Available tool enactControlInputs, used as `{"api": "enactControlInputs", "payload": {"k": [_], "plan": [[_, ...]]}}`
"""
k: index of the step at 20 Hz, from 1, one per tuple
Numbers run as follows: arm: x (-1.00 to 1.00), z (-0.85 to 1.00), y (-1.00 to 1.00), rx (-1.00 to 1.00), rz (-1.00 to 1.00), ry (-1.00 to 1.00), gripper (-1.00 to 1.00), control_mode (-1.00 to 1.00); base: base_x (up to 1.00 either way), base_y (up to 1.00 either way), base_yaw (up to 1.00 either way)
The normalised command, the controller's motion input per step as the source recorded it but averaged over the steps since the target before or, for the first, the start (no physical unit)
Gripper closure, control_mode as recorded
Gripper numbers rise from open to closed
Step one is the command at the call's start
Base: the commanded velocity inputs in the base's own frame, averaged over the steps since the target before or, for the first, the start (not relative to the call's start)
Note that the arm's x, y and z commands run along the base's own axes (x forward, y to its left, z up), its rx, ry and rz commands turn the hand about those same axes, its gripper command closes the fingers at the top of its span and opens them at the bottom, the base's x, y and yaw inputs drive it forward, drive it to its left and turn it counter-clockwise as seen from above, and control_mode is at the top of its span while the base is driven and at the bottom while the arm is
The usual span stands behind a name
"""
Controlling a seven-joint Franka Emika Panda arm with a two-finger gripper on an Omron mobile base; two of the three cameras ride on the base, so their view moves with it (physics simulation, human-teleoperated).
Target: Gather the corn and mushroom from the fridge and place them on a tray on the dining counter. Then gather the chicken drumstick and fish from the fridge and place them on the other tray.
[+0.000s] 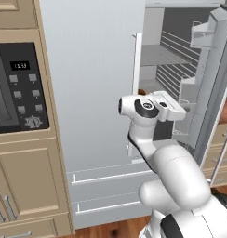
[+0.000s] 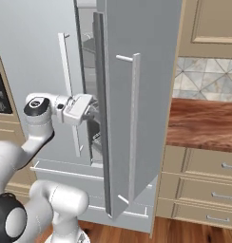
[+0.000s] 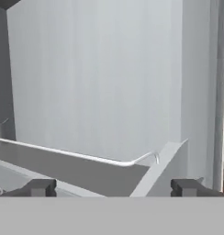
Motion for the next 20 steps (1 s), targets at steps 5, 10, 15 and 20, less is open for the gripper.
{"api": "enactControlInputs", "payload": {"k": [5, 10, 15, 20], "plan": [[-0.18, 0.0, -0.84, -0.02, -0.05, 0.0, -1.0, -1.0, 0.0, 0.0, 0.0], [-0.56, -0.01, -1.0, 0.0, -0.02, 0.0, -1.0, -1.0, 0.0, 0.0, 0.0], [-0.58, -0.09, -1.0, 0.0, 0.0, 0.0, -1.0, -1.0, 0.0, 0.0, 0.0], [-0.11, -0.1, -0.71, -0.01, 0.0, -0.01, -1.0, -1.0, 0.0, 0.0, 0.0]]}}
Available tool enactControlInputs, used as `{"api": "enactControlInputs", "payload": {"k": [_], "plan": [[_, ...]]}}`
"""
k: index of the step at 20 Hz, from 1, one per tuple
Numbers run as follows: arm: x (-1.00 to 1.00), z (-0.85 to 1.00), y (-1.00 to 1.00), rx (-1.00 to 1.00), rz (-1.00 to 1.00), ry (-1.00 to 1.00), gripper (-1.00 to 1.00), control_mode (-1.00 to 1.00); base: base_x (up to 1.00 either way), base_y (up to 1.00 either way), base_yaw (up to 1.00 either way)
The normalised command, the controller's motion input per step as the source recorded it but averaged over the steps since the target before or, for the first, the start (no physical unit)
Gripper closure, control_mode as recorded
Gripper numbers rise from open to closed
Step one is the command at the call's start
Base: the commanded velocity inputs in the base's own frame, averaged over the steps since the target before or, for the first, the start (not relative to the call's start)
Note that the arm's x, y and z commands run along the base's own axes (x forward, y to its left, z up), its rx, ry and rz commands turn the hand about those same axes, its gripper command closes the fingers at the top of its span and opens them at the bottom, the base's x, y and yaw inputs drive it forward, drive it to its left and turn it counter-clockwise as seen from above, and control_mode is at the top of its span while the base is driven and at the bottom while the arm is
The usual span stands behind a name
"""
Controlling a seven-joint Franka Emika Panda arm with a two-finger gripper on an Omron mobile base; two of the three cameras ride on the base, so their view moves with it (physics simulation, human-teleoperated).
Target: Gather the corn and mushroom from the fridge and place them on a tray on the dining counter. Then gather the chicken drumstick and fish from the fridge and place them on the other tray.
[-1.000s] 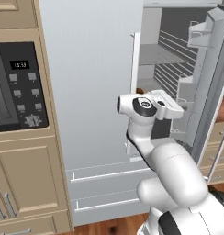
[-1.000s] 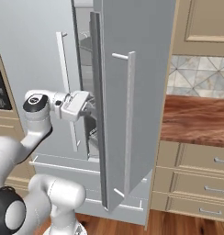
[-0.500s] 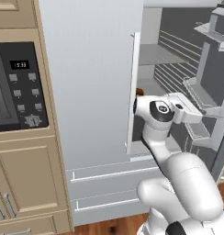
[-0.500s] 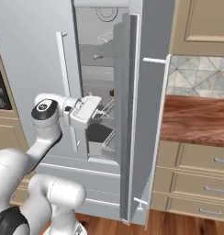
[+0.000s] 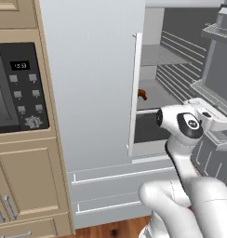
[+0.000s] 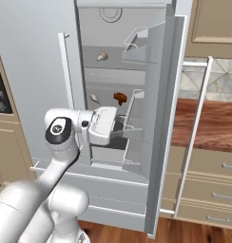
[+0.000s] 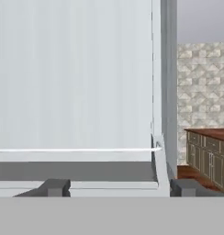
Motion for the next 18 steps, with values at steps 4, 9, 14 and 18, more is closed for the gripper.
{"api": "enactControlInputs", "payload": {"k": [4, 9, 14, 18], "plan": [[-0.2, 0.0, -0.08, 0.0, 0.03, -0.03, -1.0, -1.0, 0.0, 0.0, 0.0], [-0.43, 0.08, 0.89, 0.0, 0.17, -0.11, -1.0, -1.0, 0.0, 0.0, 0.0], [-0.28, 0.0, 0.87, 0.0, 0.68, 0.12, -1.0, -1.0, 0.0, 0.0, 0.0], [-0.14, -0.01, 0.72, 0.02, 0.72, 0.0, -1.0, -1.0, 0.0, 0.0, 0.0]]}}
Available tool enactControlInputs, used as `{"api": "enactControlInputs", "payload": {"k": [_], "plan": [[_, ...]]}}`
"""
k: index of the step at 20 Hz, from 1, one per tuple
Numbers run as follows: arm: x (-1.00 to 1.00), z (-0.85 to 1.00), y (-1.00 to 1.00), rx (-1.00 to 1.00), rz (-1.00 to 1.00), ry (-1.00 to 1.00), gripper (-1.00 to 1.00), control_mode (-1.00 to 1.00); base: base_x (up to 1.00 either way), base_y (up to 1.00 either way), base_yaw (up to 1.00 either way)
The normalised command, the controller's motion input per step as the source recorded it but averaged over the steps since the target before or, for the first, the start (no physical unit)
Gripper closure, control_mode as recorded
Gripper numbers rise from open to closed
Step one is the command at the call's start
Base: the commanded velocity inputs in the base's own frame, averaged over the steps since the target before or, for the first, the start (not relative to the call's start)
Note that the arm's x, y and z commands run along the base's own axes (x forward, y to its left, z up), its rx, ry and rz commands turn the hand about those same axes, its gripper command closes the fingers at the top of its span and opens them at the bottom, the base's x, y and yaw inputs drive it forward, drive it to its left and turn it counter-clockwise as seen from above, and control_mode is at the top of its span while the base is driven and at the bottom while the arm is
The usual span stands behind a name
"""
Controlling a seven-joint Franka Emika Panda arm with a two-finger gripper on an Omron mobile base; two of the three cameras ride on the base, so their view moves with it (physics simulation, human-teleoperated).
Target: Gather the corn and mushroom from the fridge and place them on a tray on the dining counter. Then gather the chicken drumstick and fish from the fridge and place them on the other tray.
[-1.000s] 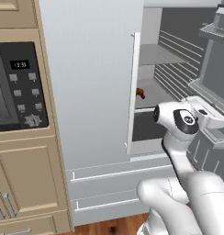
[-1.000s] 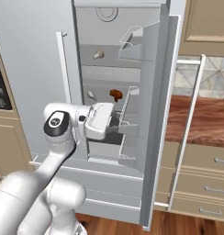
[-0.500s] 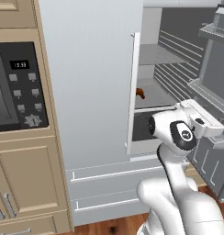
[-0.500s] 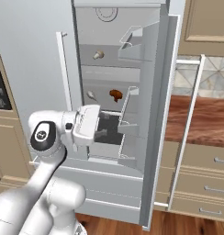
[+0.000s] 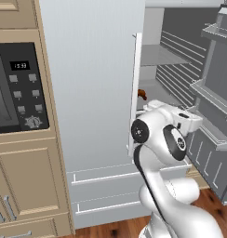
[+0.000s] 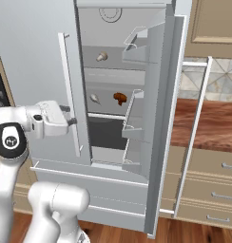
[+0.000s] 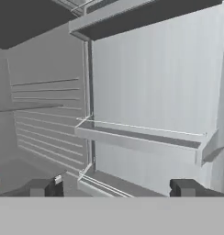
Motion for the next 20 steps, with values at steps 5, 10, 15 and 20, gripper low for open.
{"api": "enactControlInputs", "payload": {"k": [5, 10, 15, 20], "plan": [[-0.07, -0.06, 0.47, -0.01, 0.67, -0.07, -1.0, -1.0, 0.0, 0.0, 0.0], [0.17, -0.05, 0.01, 0.0, 0.58, -0.2, -1.0, -1.0, 0.0, 0.0, 0.0], [0.34, -0.34, 0.02, -0.02, 0.44, -0.23, -1.0, -1.0, 0.0, 0.0, 0.0], [0.23, -0.41, 0.12, 0.0, 0.27, -0.16, -1.0, -1.0, 0.0, 0.0, 0.0]]}}
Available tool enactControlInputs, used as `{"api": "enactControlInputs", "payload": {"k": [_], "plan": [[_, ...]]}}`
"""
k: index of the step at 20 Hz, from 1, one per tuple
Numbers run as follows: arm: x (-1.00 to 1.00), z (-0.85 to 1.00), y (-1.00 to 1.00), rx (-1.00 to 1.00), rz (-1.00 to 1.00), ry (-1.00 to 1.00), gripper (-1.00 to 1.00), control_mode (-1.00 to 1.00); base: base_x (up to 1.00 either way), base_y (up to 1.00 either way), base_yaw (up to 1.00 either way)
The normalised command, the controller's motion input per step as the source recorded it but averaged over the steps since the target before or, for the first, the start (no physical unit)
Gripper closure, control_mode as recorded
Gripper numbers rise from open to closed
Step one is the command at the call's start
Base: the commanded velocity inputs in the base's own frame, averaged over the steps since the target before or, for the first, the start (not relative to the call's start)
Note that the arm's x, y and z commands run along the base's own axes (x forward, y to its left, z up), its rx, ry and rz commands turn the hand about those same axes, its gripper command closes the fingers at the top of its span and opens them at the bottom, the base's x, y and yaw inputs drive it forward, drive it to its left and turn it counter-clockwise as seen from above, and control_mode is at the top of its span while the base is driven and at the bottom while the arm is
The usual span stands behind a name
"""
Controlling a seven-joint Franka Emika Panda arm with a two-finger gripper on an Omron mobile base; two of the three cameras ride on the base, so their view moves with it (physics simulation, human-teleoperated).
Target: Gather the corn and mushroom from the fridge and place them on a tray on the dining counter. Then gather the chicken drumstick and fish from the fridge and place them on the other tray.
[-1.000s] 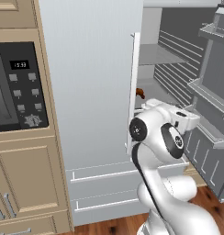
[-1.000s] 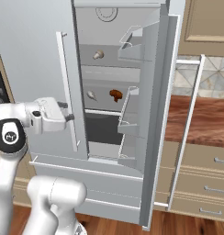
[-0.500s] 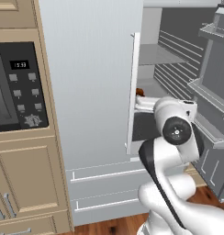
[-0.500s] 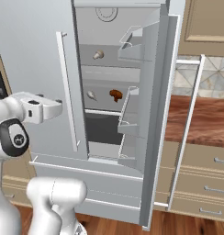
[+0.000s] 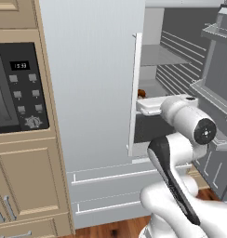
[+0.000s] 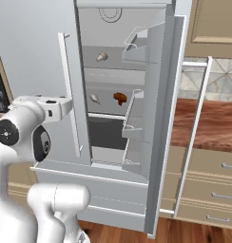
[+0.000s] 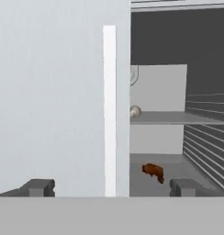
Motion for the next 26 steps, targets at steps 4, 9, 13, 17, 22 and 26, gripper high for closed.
{"api": "enactControlInputs", "payload": {"k": [4, 9, 13, 17, 22, 26], "plan": [[0.19, -0.43, 0.04, 0.0, 0.21, -0.13, -1.0, -1.0, 0.0, 0.0, 0.0], [0.33, -0.43, 0.04, 0.0, 0.1, -0.11, -1.0, -1.0, 0.0, 0.0, 0.0], [0.46, -0.32, 0.12, 0.0, 0.0, -0.06, -1.0, -1.0, 0.0, 0.0, 0.0], [0.48, -0.12, 0.08, 0.01, -0.08, -0.03, -1.0, -1.0, 0.0, 0.0, 0.0], [0.44, 0.0, 0.0, 0.06, -0.03, 0.0, -1.0, -1.0, 0.0, 0.0, 0.0], [0.51, 0.12, 0.0, 0.04, 0.0, 0.05, -1.0, -1.0, 0.0, 0.0, 0.0]]}}
